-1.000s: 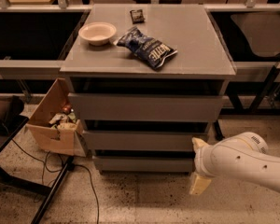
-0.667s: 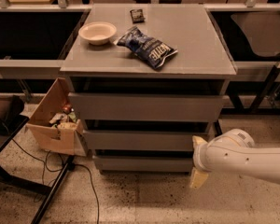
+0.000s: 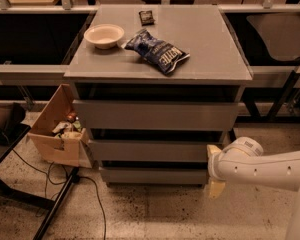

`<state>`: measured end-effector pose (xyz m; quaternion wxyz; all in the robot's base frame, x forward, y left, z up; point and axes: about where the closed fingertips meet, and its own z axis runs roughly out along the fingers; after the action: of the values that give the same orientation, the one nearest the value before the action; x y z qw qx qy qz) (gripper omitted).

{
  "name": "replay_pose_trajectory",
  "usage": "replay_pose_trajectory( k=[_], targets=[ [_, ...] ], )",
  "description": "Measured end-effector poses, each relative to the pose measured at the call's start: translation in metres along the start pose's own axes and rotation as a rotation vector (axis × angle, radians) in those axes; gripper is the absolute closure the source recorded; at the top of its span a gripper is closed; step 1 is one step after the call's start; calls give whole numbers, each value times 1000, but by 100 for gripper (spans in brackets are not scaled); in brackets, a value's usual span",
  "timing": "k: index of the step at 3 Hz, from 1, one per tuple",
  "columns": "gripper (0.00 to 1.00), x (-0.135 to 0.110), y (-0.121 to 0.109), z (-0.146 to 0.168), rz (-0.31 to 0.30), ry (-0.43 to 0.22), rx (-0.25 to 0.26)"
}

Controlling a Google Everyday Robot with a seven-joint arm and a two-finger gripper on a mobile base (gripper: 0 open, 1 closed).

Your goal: Open bottom drawer

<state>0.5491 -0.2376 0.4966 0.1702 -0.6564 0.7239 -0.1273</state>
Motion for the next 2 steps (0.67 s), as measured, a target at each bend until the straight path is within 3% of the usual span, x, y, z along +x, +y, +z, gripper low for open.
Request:
replay_pose_trajectory(
  k=[1, 2],
  targets=[
    [0, -4, 14, 4, -10, -3, -24],
    [0, -13, 50, 36, -47, -15, -95]
  ],
)
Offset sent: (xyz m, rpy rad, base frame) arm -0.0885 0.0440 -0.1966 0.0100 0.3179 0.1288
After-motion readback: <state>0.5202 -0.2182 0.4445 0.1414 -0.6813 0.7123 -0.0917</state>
